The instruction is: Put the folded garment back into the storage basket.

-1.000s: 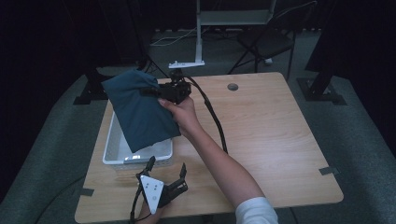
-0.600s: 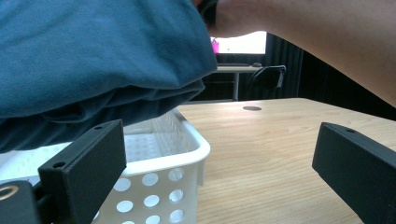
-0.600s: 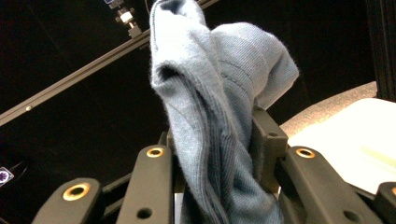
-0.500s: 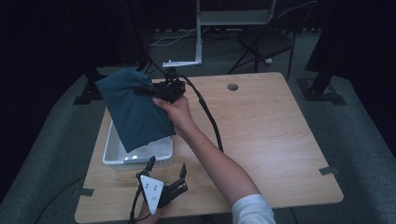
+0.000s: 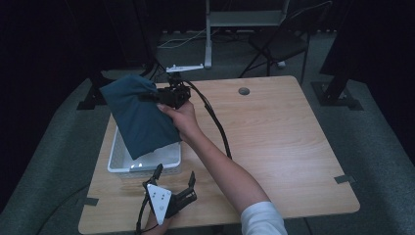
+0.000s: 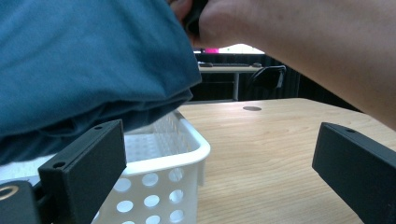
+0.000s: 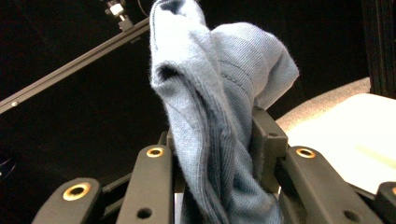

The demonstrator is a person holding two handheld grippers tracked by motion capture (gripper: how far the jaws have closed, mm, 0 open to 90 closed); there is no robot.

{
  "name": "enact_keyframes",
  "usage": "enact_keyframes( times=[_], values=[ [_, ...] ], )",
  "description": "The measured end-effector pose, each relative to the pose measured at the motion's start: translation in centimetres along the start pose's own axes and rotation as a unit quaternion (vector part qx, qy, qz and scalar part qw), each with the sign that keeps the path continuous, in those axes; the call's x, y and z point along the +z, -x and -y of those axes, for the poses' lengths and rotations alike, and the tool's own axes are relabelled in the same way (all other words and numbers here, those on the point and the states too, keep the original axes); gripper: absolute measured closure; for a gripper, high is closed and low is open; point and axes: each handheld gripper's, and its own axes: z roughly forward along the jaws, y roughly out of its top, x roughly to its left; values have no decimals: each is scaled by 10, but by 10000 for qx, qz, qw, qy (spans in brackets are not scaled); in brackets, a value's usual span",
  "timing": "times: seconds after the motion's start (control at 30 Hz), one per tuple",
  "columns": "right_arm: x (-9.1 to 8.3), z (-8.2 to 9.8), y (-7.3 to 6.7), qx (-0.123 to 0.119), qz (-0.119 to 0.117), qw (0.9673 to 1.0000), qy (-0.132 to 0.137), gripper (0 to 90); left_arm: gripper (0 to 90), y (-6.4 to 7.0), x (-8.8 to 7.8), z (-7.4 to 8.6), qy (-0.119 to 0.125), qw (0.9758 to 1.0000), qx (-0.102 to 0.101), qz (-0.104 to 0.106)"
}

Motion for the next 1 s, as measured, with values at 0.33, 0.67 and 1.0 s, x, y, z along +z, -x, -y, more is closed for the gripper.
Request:
enact_keyframes(
  times=[0.33, 0.67, 1.0],
  values=[
    [6, 14, 14, 169, 99, 9998, -94, 666, 43, 0, 0, 0, 0, 10000, -1, 4],
    [12, 23, 24, 338, 45, 9993, -143, 664, 43, 0, 0, 0, -2, 10000, -1, 3],
    [31, 36, 24, 464, 106, 9983, -330, 664, 43, 0, 0, 0, 1, 10000, -2, 6]
  ],
)
